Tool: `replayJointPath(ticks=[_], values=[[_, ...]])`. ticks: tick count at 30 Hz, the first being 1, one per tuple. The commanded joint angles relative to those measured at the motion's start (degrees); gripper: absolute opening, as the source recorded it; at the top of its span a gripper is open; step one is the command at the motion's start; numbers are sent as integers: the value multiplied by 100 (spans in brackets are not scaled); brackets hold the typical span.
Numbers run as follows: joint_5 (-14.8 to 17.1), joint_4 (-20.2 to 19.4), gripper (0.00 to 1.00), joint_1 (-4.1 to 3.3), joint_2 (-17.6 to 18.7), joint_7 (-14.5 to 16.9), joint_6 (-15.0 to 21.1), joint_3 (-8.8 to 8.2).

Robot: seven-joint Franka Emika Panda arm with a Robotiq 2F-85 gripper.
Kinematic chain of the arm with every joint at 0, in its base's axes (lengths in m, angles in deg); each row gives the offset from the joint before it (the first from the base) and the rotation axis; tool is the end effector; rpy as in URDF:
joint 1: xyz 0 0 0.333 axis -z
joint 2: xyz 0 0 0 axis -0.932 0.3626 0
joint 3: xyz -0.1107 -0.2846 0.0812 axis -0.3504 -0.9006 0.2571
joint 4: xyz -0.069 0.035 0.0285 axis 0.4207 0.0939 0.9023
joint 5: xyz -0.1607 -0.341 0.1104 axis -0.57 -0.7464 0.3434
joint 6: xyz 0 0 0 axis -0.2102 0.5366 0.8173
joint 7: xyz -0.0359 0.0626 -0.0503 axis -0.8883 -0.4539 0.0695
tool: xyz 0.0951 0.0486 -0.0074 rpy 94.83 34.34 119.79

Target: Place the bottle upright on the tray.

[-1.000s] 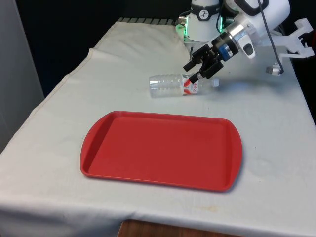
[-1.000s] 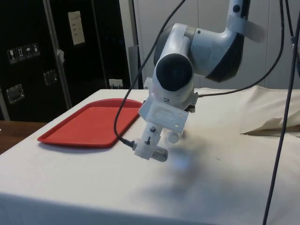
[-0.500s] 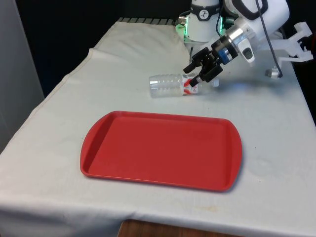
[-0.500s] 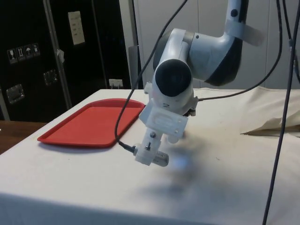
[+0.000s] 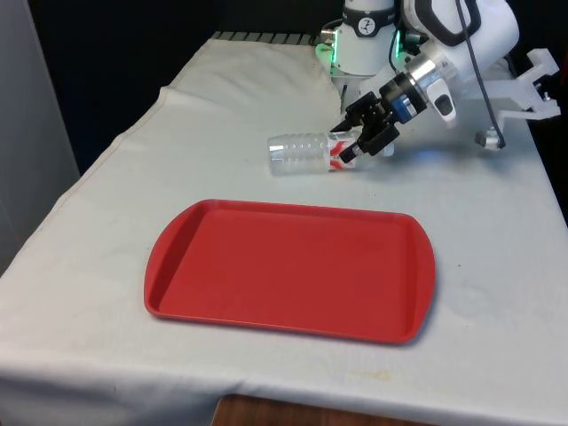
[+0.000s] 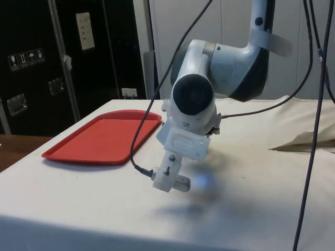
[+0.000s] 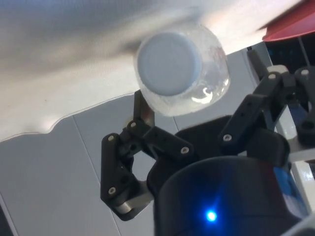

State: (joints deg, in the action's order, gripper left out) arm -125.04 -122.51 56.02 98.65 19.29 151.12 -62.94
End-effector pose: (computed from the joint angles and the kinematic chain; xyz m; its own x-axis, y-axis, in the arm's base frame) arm 0.4193 0.1010 0.1210 -0.1501 0.5611 -0.8140 0.9522 0.3037 0.0337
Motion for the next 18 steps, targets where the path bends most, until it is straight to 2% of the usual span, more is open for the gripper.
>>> replayJointPath(ticks=[1, 8, 16, 17, 18], values=[[-46, 17, 100, 0, 40, -52, 40, -6], [0, 23, 100, 0, 74, -40, 6, 0], [-23, 23, 100, -40, 120, -195, -17, 34], [0, 23, 100, -11, 115, -138, 0, 29], [-11, 17, 100, -46, 120, -212, -34, 46]])
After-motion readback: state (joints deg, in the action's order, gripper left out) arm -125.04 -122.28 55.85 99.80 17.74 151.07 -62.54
